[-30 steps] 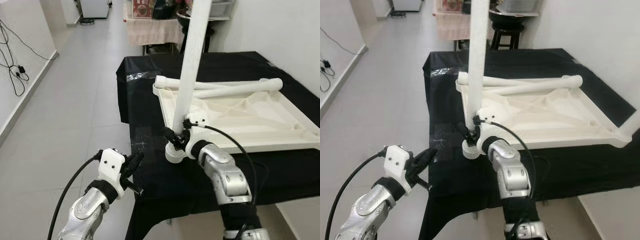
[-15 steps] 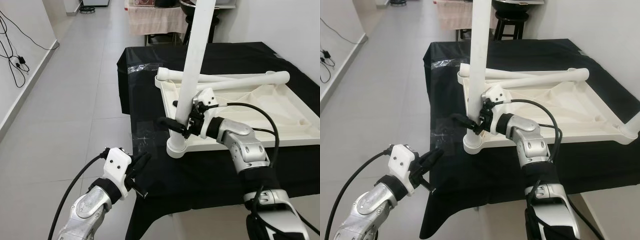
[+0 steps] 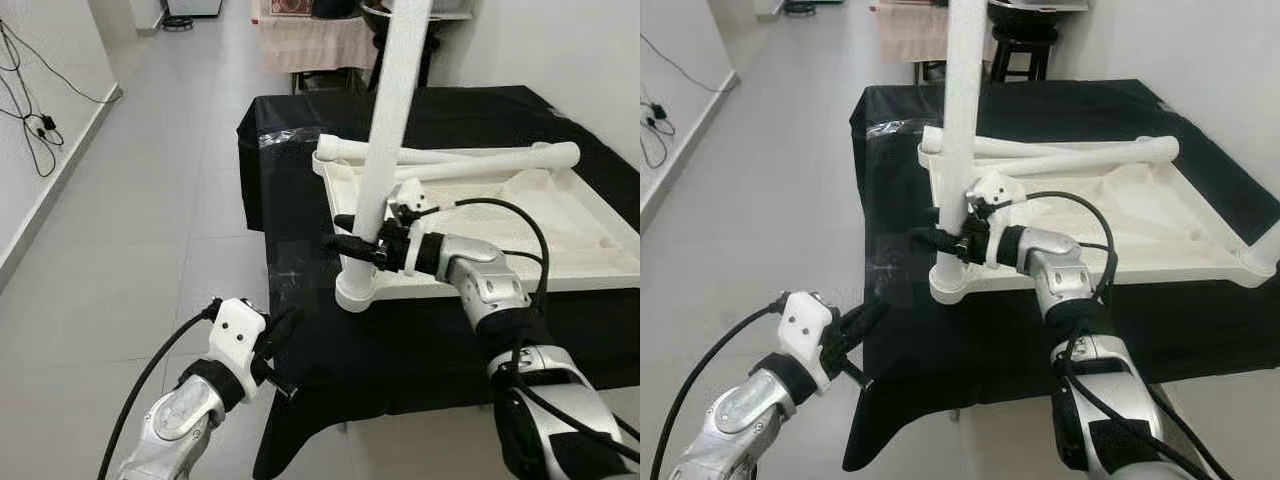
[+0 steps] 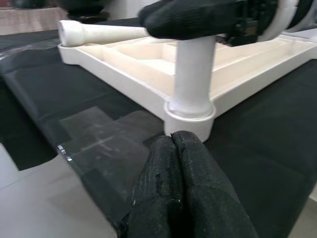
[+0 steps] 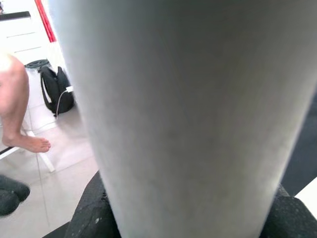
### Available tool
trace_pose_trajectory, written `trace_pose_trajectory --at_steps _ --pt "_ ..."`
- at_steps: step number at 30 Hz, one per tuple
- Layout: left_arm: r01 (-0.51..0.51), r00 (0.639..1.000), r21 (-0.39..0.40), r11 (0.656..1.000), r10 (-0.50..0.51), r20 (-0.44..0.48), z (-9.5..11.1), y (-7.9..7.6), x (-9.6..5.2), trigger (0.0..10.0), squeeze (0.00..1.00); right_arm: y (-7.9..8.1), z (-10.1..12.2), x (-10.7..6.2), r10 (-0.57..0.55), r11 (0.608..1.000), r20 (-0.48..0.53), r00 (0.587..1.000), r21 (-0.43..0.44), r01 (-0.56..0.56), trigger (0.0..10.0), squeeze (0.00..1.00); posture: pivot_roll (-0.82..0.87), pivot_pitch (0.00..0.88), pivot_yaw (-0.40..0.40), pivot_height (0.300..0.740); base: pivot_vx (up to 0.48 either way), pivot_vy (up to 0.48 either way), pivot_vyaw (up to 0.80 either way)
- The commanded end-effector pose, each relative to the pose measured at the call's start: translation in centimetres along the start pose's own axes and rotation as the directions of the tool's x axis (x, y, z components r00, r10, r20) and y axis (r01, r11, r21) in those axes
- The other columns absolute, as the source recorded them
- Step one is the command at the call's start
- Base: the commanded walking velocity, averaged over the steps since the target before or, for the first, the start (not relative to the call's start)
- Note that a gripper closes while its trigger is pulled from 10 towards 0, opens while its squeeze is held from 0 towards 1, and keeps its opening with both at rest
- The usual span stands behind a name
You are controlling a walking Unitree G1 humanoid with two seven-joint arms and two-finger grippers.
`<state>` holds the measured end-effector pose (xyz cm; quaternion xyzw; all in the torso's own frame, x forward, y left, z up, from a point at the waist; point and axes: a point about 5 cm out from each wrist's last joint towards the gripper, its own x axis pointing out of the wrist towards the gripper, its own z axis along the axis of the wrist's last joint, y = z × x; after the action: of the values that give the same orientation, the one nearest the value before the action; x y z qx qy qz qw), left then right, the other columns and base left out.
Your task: Building children table
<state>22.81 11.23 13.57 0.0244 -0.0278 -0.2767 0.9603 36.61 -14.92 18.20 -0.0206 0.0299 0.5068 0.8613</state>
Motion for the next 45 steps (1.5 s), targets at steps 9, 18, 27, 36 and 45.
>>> trace_pose_trajectory --at_steps 9,18,27,36,45 --pt "-0.02 1.0 -0.011 1.0 0.02 -0.006 0.1 0.5 -0.3 10.0 0.0 2.4 -4.1 -1.5 -0.701 0.705 -0.118 0.703 0.032 0.708 0.0 0.0 0.01 0.083 -0.033 0.74 0.0 0.0 0.0" --pt "-0.017 1.0 -0.007 1.0 0.017 -0.01 -0.1 0.8 0.0 10.0 0.0 3.3 -3.4 0.8 -0.639 0.768 -0.085 0.764 -0.023 0.64 0.0 0.0 0.0 0.075 -0.04 0.74 0.0 0.0 0.0" --pt "-0.038 0.999 -0.004 0.999 0.038 -0.006 -0.2 0.9 0.2 10.0 0.0 3.2 -0.7 2.1 -0.56 0.828 0.015 0.828 0.033 0.559 10.0 1.0 0.0 0.075 -0.047 0.74 0.0 0.0 0.0" --pt "-0.032 0.999 -0.011 0.999 0.032 -0.003 -0.2 0.7 0.4 10.0 0.0 3.7 2.9 1.3 -0.108 0.989 0.139 0.984 -0.084 0.12 10.0 0.0 0.0 0.072 -0.051 0.74 0.0 0.0 0.0" --pt "-0.036 0.999 -0.01 0.999 0.036 -0.001 -0.3 0.8 0.4 10.0 0.0 2.8 2.5 0.8 0.127 0.988 0.055 0.99 -0.095 -0.122 4.4 0.0 0.02 0.071 -0.06 0.74 0.0 0.0 0.0"
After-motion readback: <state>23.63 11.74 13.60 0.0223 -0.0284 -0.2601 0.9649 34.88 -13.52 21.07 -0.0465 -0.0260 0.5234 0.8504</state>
